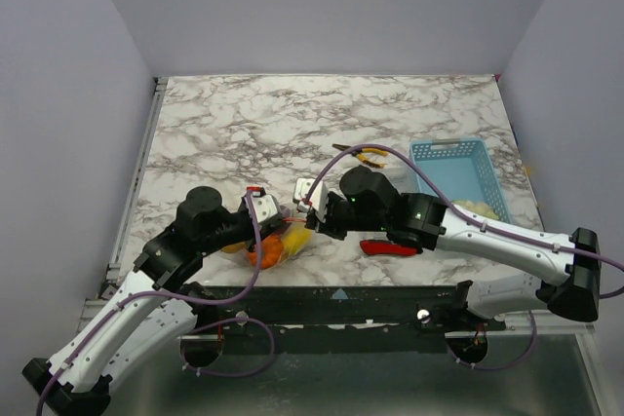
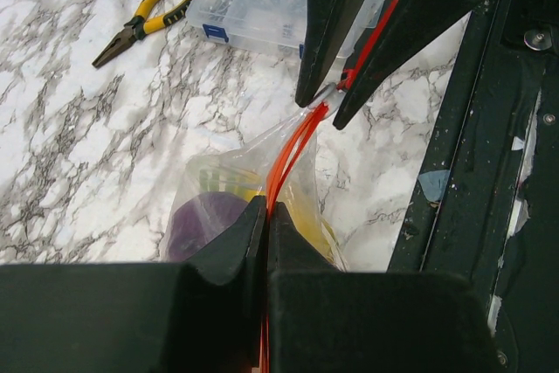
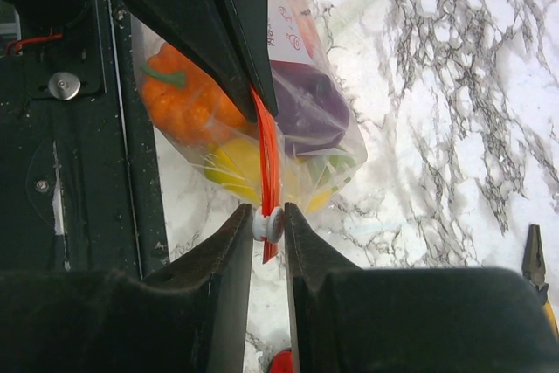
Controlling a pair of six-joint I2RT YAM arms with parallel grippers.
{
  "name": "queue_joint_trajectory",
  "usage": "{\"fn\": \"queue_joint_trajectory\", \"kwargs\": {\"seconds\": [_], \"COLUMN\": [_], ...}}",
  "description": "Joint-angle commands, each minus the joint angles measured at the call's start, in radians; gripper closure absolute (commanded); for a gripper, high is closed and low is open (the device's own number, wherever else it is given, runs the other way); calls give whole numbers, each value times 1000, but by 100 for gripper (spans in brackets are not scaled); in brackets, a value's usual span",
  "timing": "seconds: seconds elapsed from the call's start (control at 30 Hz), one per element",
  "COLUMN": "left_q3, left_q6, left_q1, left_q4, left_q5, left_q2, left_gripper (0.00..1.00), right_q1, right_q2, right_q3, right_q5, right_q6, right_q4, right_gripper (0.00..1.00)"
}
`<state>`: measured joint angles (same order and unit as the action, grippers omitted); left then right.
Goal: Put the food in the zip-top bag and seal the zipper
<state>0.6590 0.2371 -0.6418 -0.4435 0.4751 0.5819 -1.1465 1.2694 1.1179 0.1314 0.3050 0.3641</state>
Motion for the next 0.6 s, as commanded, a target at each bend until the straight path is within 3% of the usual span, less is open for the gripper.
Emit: {"fn": "queue_joint_trajectory", "kwargs": {"seconds": [0.0, 0.17, 0.57], "left_q3": [7, 6, 13], "left_q6": [-5, -5, -8], "left_q1": [-3, -3, -4], "left_q4": [20, 19, 4], "left_q5": [22, 31, 132], "left_q2": [1, 4, 26], "left_gripper": [100, 100, 100], "right_q1": [-9, -9, -9], "right_q2": [20, 25, 66], "right_q3": [-4, 2, 39], "right_q5": [-28, -38, 45], "right_q6": [21, 19, 38], "right_q4": [-19, -18, -79], "right_gripper": [78, 99, 100]}}
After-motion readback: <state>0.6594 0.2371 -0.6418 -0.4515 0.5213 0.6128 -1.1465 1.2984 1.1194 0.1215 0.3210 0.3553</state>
